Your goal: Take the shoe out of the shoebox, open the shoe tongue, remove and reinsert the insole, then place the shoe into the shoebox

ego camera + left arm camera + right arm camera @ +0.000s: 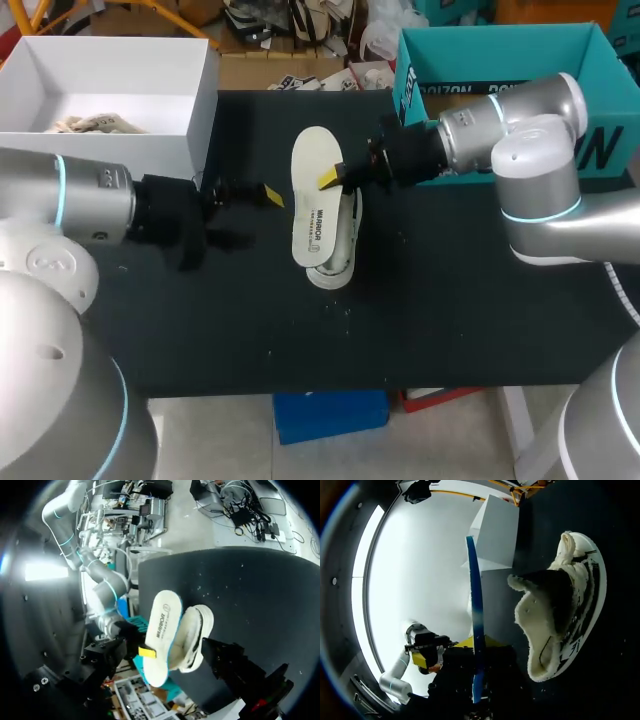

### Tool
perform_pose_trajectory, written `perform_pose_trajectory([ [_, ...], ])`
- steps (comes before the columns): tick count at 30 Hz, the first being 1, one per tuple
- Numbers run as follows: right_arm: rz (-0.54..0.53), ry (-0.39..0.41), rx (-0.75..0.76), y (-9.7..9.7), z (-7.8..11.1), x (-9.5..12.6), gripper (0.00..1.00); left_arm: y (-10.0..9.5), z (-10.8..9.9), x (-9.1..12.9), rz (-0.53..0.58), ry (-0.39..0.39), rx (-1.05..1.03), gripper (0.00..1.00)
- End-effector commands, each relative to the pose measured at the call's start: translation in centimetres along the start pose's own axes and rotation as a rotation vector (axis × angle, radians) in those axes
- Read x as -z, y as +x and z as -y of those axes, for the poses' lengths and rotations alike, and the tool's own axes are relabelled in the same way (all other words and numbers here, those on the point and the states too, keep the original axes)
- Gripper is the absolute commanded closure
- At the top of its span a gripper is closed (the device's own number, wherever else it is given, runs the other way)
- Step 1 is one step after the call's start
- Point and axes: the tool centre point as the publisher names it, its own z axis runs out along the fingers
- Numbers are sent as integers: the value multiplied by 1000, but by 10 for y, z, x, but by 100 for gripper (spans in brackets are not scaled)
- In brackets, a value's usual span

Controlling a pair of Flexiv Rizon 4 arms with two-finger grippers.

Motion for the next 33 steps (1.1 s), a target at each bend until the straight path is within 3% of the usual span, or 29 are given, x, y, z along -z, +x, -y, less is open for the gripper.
perform_pose_trajectory([
  [1, 1, -1, -1, 0, 0, -2, 100, -15, 4, 13, -284, -12, 8, 0],
  [14, 1, -1, -1, 0, 0, -2, 100, -15, 4, 13, -284, -12, 8, 0],
  [15, 1, -1, -1, 0, 0, -2, 100, -15, 4, 11, -267, 28, 0, 0],
  [20, 1, -1, -1, 0, 0, -2, 100, -17, 6, -2, -353, 136, -34, 0],
  [33, 1, -1, -1, 0, 0, -2, 100, -37, 3, -9, -584, 175, -144, 0],
])
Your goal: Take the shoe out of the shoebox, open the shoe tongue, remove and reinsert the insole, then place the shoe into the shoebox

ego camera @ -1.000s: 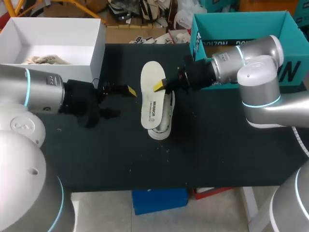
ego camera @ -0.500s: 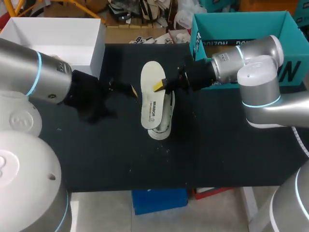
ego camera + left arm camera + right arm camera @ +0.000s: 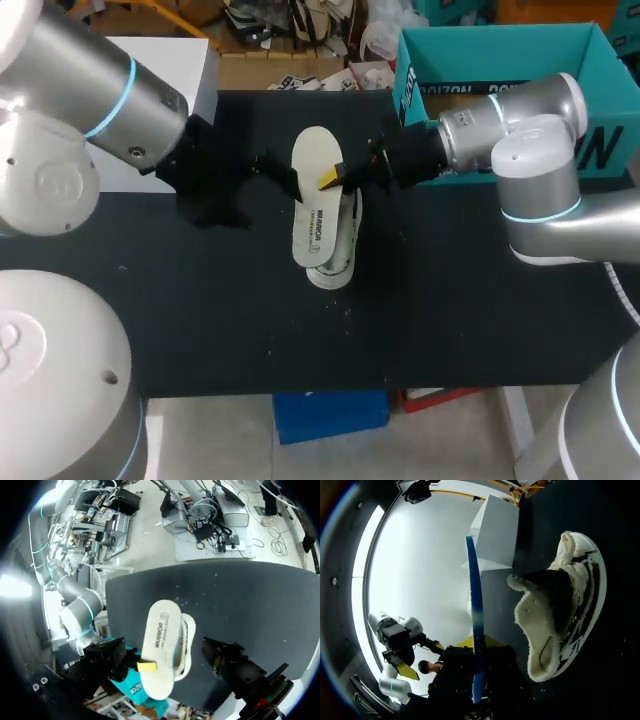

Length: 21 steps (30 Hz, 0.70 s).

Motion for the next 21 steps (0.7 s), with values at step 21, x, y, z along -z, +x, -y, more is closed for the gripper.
perform_pose_trajectory([
  [21, 1, -1, -1, 0, 0, -2, 100, -19, -4, -13, -267, 33, -42, 0],
])
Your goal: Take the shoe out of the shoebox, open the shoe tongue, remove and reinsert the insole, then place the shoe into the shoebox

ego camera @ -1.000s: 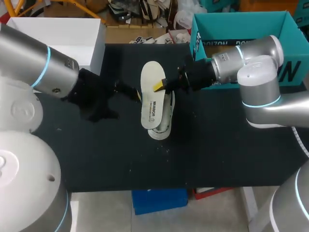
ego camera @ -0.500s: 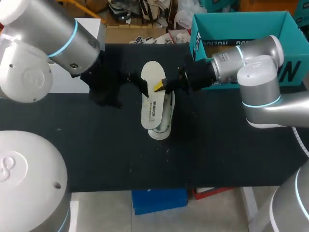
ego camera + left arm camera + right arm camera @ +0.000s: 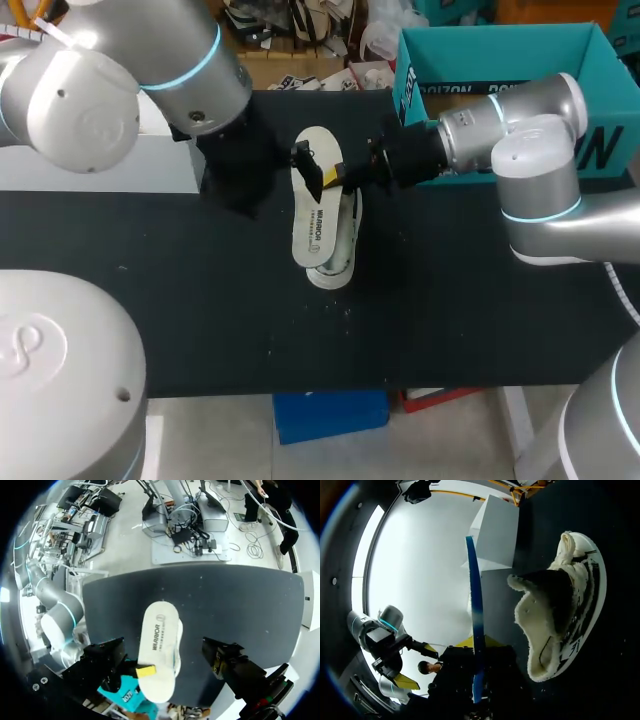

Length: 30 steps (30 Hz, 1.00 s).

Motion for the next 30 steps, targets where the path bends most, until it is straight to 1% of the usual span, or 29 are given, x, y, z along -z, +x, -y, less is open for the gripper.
perform_pose_trajectory([
  [1, 1, -1, -1, 0, 0, -2, 100, -6, -5, -7, -14, 6, -8, 0],
  [9, 1, -1, -1, 0, 0, -2, 100, -12, -20, -19, -16, 24, -25, 0],
  [15, 1, -1, -1, 0, 0, -2, 100, -16, -39, -25, -18, 31, -33, 0],
  [24, 1, -1, -1, 0, 0, -2, 100, -21, -78, -26, -26, 19, -37, 0],
  [30, 1, -1, -1, 0, 0, -2, 100, -19, -107, -25, -38, -1, -34, 0],
])
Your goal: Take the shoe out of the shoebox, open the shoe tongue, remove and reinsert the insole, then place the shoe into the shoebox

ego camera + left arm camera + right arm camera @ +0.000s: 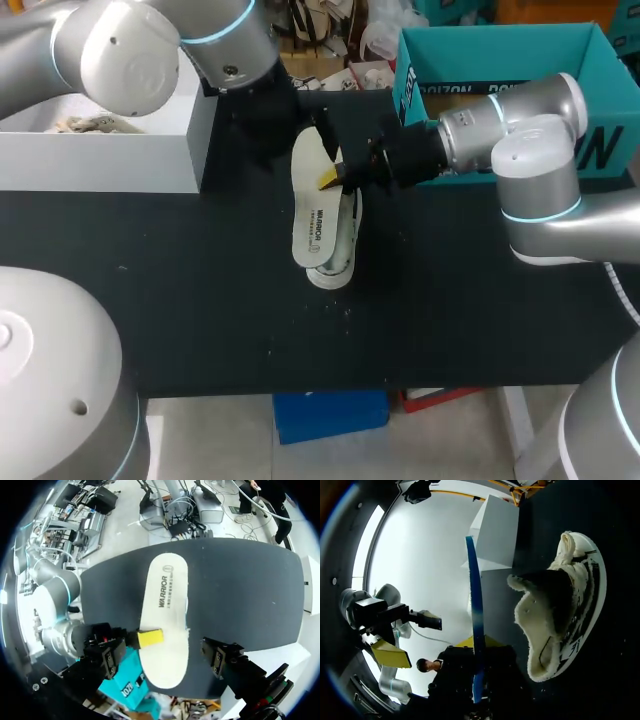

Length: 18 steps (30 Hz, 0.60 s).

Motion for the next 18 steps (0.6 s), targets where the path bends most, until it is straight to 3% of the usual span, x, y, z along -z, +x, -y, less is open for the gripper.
perform_pose_trajectory([
  [1, 1, -1, -1, 0, 0, -2, 100, -3, -23, -2, -13, 9, -3, 0],
  [18, 1, -1, -1, 0, 0, -2, 100, -1, -100, -14, -48, -31, -6, 0],
])
